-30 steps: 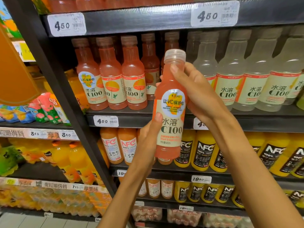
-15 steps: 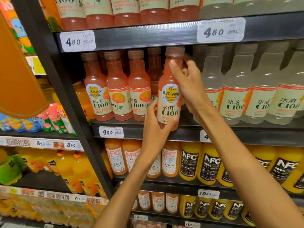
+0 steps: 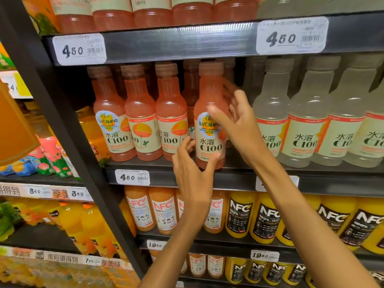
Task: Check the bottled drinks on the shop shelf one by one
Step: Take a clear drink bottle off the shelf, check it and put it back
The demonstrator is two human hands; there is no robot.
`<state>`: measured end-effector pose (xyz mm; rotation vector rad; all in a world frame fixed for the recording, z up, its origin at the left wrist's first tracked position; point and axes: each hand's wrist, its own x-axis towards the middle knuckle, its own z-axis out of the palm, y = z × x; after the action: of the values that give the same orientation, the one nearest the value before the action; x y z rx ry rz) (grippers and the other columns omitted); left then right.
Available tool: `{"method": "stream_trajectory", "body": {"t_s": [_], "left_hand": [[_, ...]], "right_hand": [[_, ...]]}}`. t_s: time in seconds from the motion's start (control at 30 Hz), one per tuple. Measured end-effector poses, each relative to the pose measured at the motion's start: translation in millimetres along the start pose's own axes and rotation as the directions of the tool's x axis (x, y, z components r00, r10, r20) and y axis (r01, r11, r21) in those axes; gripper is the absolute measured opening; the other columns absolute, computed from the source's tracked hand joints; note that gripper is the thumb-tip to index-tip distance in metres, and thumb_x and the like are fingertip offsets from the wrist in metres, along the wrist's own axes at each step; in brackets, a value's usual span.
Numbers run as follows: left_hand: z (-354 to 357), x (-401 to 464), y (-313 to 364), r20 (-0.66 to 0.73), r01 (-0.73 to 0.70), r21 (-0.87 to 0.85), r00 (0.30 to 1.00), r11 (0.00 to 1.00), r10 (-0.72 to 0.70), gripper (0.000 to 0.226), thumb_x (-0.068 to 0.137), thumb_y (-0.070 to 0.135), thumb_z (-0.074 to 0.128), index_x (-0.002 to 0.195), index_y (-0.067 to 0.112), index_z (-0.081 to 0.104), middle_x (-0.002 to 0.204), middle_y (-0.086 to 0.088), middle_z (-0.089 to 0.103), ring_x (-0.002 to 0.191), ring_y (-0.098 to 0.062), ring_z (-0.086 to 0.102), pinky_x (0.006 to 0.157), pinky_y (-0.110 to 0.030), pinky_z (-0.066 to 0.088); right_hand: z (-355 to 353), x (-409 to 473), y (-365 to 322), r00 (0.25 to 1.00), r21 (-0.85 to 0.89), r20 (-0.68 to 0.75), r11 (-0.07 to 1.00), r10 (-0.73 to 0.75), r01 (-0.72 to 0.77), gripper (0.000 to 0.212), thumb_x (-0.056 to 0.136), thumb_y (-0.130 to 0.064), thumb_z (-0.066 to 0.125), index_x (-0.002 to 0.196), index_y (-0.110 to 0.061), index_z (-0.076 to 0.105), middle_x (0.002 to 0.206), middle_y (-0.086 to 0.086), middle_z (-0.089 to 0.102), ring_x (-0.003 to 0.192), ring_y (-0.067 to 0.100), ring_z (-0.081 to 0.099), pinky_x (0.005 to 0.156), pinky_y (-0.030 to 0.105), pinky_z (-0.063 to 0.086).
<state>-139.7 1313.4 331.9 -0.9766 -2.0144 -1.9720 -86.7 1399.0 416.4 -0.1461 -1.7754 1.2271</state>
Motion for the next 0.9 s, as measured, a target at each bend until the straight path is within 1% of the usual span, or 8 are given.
{"method": "stream_trajectory", "body": {"t_s": [0.1, 0.17, 0.2, 0.33, 0.5, 0.6, 0.73, 0.9], "left_hand": [[2, 0, -2, -0.05, -0.051, 0.081, 0.997, 0.995, 0.056, 0.052, 0.078, 0.023, 0.077, 0.122, 0.015, 0.052, 0.109, 0.009, 0.048, 0.107, -0.016, 0.05, 0.093, -0.034, 0.045], [4, 1, -3, -0.055, -0.055, 0.101, 0.997, 0.993, 0.061, 0.05, 0.078, 0.02, 0.077, 0.122, 0.015, 0.053, 0.108, 0.009, 0.048, 0.104, -0.014, 0.051, 0.088, -0.031, 0.046], [5, 2, -4, -0.057, -0.059, 0.105, 0.996, 0.993, 0.065, 0.051, 0.078, 0.019, 0.077, 0.123, 0.014, 0.052, 0.109, 0.009, 0.047, 0.103, -0.013, 0.051, 0.087, -0.029, 0.045], [6, 1, -5, -0.064, -0.1, 0.113, 0.992, 0.989, 0.107, 0.054, 0.078, 0.02, 0.077, 0.125, 0.013, 0.052, 0.112, 0.008, 0.048, 0.103, -0.013, 0.051, 0.087, -0.026, 0.043], [7, 3, -9, -0.11, -0.094, 0.126, 0.988, 0.988, 0.109, 0.046, 0.076, 0.021, 0.079, 0.114, 0.011, 0.056, 0.107, 0.0, 0.055, 0.089, -0.013, 0.05, 0.074, -0.014, 0.04], [7, 4, -8, -0.126, -0.098, 0.129, 0.985, 0.987, 0.114, 0.047, 0.076, 0.022, 0.079, 0.115, 0.012, 0.055, 0.107, 0.001, 0.054, 0.089, -0.013, 0.051, 0.073, -0.015, 0.041], [8, 7, -9, -0.138, -0.1, 0.145, 0.983, 0.984, 0.12, 0.049, 0.076, 0.021, 0.079, 0.118, 0.012, 0.054, 0.106, 0.005, 0.05, 0.093, -0.014, 0.051, 0.077, -0.025, 0.046], [8, 8, -9, -0.145, -0.08, 0.17, 0.984, 0.982, 0.105, 0.051, 0.078, 0.019, 0.077, 0.122, 0.012, 0.052, 0.109, 0.002, 0.052, 0.096, -0.017, 0.053, 0.08, -0.034, 0.05]], "right_hand": [[-1, -2, 11, 0.999, -0.089, -0.049, 0.996, 0.019, -0.023, 0.043, 0.088, -0.02, 0.068, 0.124, -0.016, 0.044, 0.12, 0.003, 0.058, 0.104, 0.01, 0.064, 0.084, 0.025, 0.053], [2, -3, 17, 0.986, -0.182, -0.16, 0.98, 0.055, -0.084, 0.044, 0.084, -0.031, 0.071, 0.119, -0.016, 0.048, 0.12, 0.008, 0.055, 0.106, 0.023, 0.061, 0.089, 0.041, 0.053], [3, -4, 20, 0.977, -0.227, -0.207, 0.97, 0.045, -0.092, 0.042, 0.084, -0.033, 0.071, 0.115, -0.015, 0.05, 0.117, 0.008, 0.053, 0.105, 0.023, 0.06, 0.089, 0.042, 0.053], [4, -4, 22, 0.969, -0.305, -0.246, 0.951, -0.025, -0.052, 0.035, 0.084, -0.031, 0.071, 0.111, -0.014, 0.056, 0.11, 0.009, 0.054, 0.096, 0.016, 0.063, 0.082, 0.031, 0.055], [4, -3, 21, 0.976, -0.129, -0.216, 0.991, 0.014, -0.043, 0.027, 0.084, -0.014, 0.071, 0.106, -0.01, 0.057, 0.114, 0.021, 0.054, 0.096, 0.01, 0.067, 0.082, 0.022, 0.056], [2, -3, 21, 0.984, -0.144, -0.181, 0.989, 0.002, -0.028, 0.025, 0.085, -0.011, 0.07, 0.108, -0.007, 0.061, 0.11, 0.022, 0.057, 0.09, 0.002, 0.066, 0.081, 0.016, 0.053], [4, -2, 22, 0.984, -0.129, -0.18, 0.991, 0.013, -0.037, 0.028, 0.085, -0.015, 0.07, 0.111, -0.008, 0.061, 0.112, 0.02, 0.057, 0.092, 0.01, 0.069, 0.079, 0.021, 0.056], [13, -1, 24, 0.972, -0.146, -0.236, 0.987, 0.024, -0.059, 0.023, 0.085, -0.017, 0.071, 0.102, -0.006, 0.06, 0.109, 0.02, 0.055, 0.091, 0.022, 0.069, 0.08, 0.035, 0.059]]}}
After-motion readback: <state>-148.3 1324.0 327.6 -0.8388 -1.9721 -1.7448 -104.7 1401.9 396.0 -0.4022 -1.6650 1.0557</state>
